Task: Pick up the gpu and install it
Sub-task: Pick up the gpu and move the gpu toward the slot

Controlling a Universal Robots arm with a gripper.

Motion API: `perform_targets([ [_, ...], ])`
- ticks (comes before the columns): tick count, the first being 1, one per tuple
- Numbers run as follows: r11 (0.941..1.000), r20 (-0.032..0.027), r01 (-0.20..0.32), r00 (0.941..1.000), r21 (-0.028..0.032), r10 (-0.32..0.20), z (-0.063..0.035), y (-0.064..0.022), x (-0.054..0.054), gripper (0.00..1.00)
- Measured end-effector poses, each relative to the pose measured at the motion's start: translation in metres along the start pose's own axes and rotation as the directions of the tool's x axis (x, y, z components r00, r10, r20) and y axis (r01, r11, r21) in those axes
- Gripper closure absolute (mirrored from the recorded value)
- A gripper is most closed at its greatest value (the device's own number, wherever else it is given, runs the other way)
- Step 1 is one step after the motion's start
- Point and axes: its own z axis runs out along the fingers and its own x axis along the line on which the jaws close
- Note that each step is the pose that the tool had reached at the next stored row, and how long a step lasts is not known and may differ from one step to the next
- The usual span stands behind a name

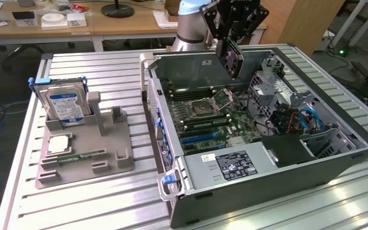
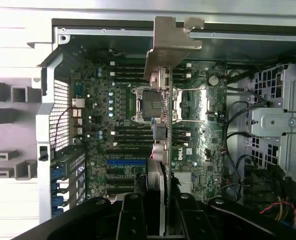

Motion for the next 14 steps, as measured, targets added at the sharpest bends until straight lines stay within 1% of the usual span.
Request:
perform_targets([
  [9,1.0,0.0,0.0,1.0,0.0001,0.0,0.0006,0.0002,-0.017,0.73],
  [14,1.0,0.0,0.0,1.0,0.0,0.0,0.0007,0.0003,-0.019,0.73],
])
